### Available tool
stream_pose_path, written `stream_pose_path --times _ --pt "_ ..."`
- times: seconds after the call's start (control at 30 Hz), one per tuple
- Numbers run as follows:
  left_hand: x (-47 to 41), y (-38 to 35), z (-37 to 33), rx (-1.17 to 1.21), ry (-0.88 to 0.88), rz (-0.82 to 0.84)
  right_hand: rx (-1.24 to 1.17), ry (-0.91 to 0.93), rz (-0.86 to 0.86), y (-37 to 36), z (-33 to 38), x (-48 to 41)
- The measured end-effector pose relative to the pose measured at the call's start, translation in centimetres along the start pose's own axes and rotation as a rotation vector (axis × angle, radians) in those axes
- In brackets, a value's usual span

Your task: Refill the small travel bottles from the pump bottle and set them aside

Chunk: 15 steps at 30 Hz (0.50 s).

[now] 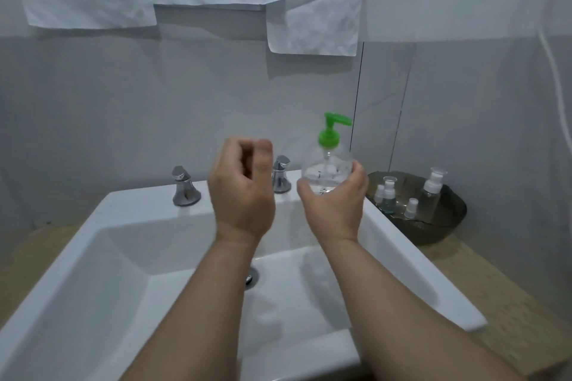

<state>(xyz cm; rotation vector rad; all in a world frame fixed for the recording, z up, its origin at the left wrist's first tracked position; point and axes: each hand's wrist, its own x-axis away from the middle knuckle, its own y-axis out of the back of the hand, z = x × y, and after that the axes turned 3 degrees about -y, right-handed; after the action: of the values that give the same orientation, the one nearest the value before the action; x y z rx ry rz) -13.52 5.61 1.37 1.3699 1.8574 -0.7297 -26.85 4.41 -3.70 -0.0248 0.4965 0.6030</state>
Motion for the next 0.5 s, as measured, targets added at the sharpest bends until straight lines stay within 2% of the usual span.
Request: stream_pose_path --times 0.13,0.2,0.3,0.5 --pt "2.4 -1.8 1.2 -0.075 -0.021 0.255 0.051 -0.193 -0.098 0.0 -0.6 -4.3" --pt "2.6 -2.1 1.5 -0.071 -0.007 0.257 0.077 -0.229 -0.062 -0.2 -0.9 -6.1" --pt "2.4 -2.1 1.2 -0.109 -0.002 0.193 0.173 -0.185 0.030 -0.9 -1.5 -7.4" --pt "2.6 -2.3 1.6 -0.194 -0.008 0.216 0.270 -0.144 0.210 -3.2 -3.5 -7.7"
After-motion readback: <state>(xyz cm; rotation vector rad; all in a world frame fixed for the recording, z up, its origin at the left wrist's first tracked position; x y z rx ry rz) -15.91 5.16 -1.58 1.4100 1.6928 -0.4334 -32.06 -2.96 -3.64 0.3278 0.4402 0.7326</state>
